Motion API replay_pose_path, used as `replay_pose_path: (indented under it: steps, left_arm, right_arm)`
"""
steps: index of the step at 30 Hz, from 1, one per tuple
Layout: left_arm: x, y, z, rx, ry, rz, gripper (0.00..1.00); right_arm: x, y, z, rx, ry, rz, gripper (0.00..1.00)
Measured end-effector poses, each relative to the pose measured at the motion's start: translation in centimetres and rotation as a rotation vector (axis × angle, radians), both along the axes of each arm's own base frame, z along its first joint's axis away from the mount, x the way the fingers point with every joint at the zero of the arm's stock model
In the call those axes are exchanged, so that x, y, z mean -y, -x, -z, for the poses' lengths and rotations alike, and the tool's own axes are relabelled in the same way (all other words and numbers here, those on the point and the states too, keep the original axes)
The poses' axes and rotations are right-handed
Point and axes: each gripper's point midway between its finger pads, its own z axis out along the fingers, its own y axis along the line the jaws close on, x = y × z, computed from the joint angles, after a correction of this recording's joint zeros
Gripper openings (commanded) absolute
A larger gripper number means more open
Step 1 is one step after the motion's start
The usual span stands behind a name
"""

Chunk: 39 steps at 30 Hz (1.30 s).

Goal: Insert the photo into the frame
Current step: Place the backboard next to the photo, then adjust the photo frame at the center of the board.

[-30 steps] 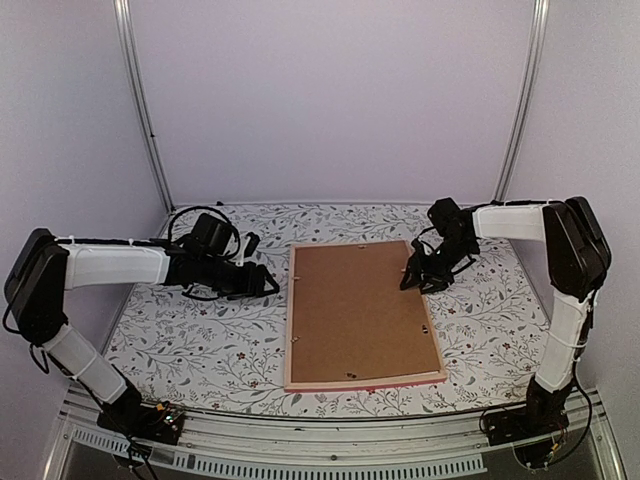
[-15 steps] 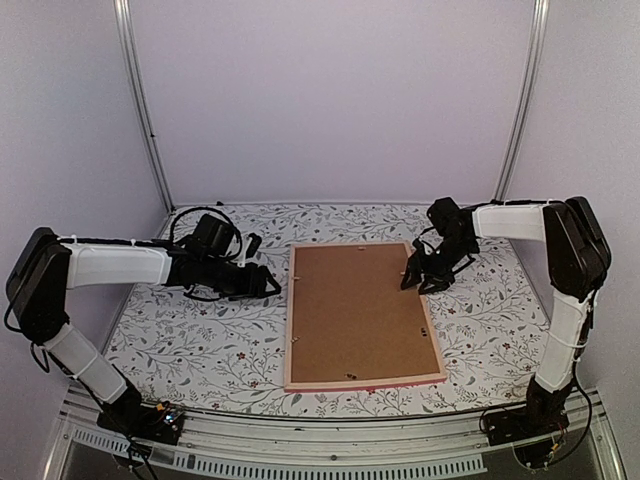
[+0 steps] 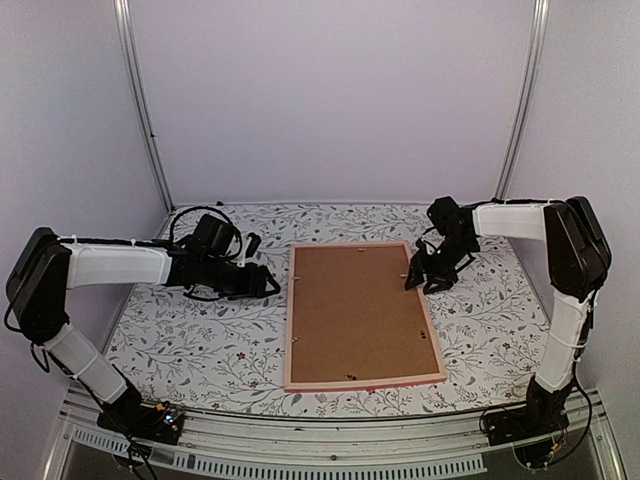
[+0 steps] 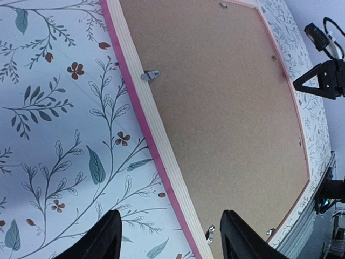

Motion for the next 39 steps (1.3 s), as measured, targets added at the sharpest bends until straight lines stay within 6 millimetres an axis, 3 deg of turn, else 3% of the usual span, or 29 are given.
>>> replay_pose_path:
  steps: [15,25,32,39]
  left_arm:
    - [0.2,-0.2,0.2,0.007,0.012,-0.001,0.67]
    - [0.7,-1.0,2.1,0.0,0.021,-0.02,0.67]
    - [1.7,-3.3,3.3,0.037,-0.024,0.005,0.67]
    - [4.3,-6.1,1.8,0.145,-0.058,0.075,0.68]
  right_arm:
    - [1.8,-0.7,-0.4,0.111,0.023,0.04,0.58]
    - [1.5,-1.4,-0.3,0.145,-0.037,0.029,0.57]
    - [1.2,-0.4,0.7,0.125,-0.071,0.008,0.57]
    - [1.0,0.2,1.3,0.122,-0.087,-0.007,0.57]
